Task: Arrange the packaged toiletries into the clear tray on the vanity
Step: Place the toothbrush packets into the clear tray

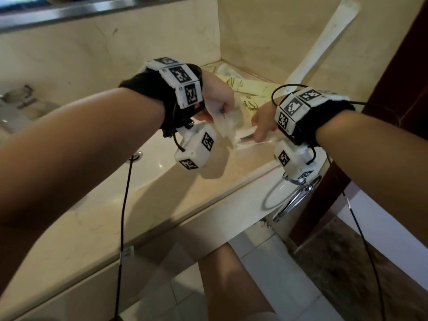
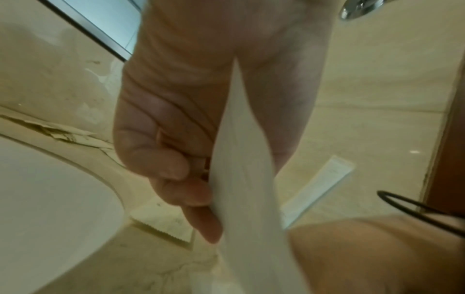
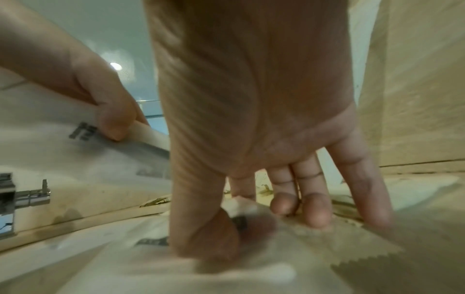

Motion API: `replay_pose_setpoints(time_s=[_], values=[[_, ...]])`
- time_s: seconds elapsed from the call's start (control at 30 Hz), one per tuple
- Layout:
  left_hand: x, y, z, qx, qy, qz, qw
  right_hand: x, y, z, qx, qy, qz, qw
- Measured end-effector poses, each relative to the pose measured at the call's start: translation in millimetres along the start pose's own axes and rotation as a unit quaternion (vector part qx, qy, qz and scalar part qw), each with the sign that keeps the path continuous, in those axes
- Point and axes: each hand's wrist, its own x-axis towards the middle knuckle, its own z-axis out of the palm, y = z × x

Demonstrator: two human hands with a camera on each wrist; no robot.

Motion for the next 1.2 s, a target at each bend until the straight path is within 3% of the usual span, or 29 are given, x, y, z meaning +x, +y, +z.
replay_pose_setpoints(time_s=[0.23,0.37,0.47,0.57,0.73,1.07,1.2], values=[[-9,-19,-19,-0.079,0.072,-0.027,0.994,-9,-3,-15,0.069,-0.021,-0.038,0.997],[-15,-36,-29,-0.135,0.115,-0.025,0.984,-16,-8,-31,0.164,-0.017,-0.051,0.985],[-20,-56,-41,-0.14,0.142,-0.002,0.98,-15,-15,-46,0.227,-0.004,-0.062,0.972],[-33,-86,-54,-0.08,0.153,0.0,0.985,-14,-35,-60,0.291,0.035,-0.098,0.951],[-66,-149,-80,-0.048,0.241,-0.039,0.968,-11,-94,-75,0.382,0.06,-0.154,0.909],[-123,-282,-91,-0.109,0.251,-0.125,0.954,-22,-260,-88,0.545,0.09,-0.19,0.812],[-132,-328,-90,-0.105,0.307,-0.151,0.934,-18,-308,-87,0.591,0.07,-0.214,0.775]])
